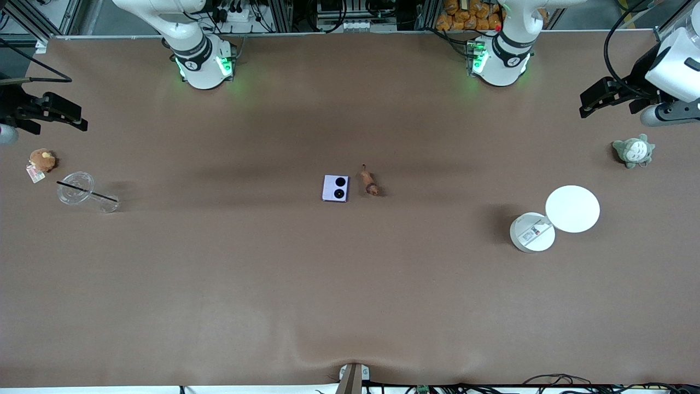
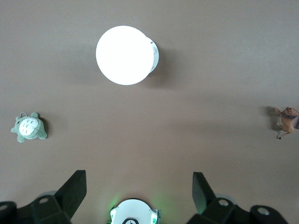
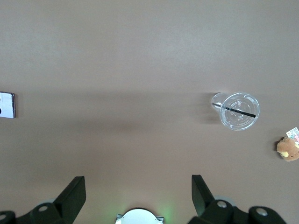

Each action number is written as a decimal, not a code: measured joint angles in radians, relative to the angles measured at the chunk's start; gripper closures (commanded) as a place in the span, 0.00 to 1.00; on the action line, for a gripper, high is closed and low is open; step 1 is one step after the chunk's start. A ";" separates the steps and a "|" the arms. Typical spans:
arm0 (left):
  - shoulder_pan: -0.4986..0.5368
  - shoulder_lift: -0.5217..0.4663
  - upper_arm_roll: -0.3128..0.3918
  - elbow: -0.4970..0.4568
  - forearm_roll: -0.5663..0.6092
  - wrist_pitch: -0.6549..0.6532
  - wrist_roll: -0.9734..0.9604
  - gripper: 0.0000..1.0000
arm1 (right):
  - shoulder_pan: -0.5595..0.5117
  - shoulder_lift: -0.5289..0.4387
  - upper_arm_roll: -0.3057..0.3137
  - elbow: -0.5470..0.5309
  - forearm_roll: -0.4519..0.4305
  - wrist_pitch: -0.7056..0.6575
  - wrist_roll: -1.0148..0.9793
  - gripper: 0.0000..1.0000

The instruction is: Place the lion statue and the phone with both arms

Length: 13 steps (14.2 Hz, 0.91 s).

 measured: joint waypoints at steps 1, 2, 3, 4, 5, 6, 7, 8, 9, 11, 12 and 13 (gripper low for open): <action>0.000 0.000 0.000 0.000 0.000 0.000 0.000 0.00 | 0.000 0.000 0.000 0.000 0.000 -0.001 0.000 0.00; 0.000 0.000 0.000 0.001 0.000 0.000 0.000 0.00 | 0.000 0.000 0.000 0.000 0.000 -0.002 0.000 0.00; 0.001 0.000 0.001 0.002 0.000 0.000 0.000 0.00 | 0.000 0.000 0.000 0.000 0.000 -0.002 0.000 0.00; 0.002 0.000 0.002 0.004 0.000 0.000 0.000 0.00 | 0.000 0.000 0.000 0.000 0.000 -0.003 0.000 0.00; 0.004 0.000 0.003 0.008 0.000 0.000 0.000 0.00 | 0.000 0.000 0.000 0.000 0.000 -0.003 0.000 0.00; 0.005 0.000 0.006 0.011 0.000 0.000 0.000 0.00 | 0.000 0.000 0.001 0.000 0.000 -0.003 0.000 0.00; 0.006 0.000 0.009 0.013 0.000 0.000 0.000 0.00 | 0.000 0.000 0.001 0.000 0.000 -0.004 0.000 0.00; 0.006 0.000 0.011 0.014 0.000 0.000 0.000 0.00 | 0.000 0.000 0.001 0.000 0.000 -0.004 0.000 0.00; 0.007 0.000 0.012 0.015 0.000 0.000 0.000 0.00 | 0.000 0.000 0.001 0.000 0.000 -0.005 0.000 0.00; 0.007 0.002 0.012 0.015 0.001 0.000 0.000 0.00 | 0.000 0.000 0.000 0.000 0.000 -0.010 0.000 0.00; 0.007 0.005 0.012 0.015 0.001 -0.001 0.000 0.00 | 0.000 0.000 0.000 0.000 0.000 -0.010 0.000 0.00; 0.006 0.013 0.010 0.015 0.000 -0.001 0.000 0.00 | 0.000 0.001 0.000 0.000 0.000 -0.010 0.000 0.00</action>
